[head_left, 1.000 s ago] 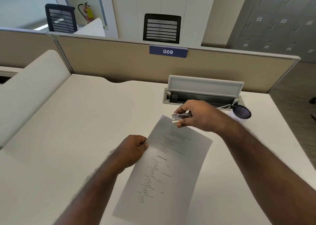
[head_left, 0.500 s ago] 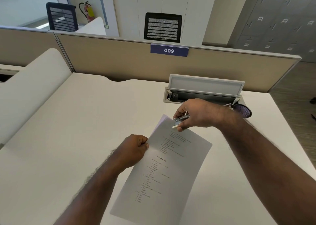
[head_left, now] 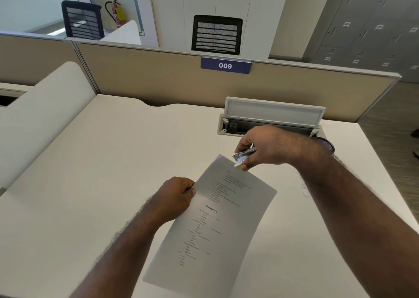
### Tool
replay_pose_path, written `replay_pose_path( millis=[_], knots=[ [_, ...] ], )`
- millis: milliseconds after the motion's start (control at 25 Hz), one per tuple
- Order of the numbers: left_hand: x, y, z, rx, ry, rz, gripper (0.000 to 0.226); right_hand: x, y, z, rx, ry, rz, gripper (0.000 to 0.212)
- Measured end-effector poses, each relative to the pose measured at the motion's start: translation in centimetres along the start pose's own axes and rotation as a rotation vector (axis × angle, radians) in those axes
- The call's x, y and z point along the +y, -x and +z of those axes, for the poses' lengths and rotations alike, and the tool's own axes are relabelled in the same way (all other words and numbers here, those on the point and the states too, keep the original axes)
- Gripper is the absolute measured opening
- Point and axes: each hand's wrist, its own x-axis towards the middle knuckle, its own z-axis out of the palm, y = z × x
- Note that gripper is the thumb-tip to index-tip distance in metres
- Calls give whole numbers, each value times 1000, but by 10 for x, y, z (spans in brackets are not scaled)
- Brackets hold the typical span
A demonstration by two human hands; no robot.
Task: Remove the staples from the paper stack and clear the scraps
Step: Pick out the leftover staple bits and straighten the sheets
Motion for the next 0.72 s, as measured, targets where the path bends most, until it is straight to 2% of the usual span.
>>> replay_pose_path(
  millis=[240, 520, 720],
  knots=[
    [7, 3, 0, -5, -95, 26, 34, -9, -5, 7, -17, 51, -2, 41],
    [6, 3, -2, 11, -158, 34, 31, -4, -8, 11, -131, -1, -51, 41],
    [8, 4, 0, 3, -153, 48, 26, -5, -9, 14, -156, -53, -124, 41]
  ],
)
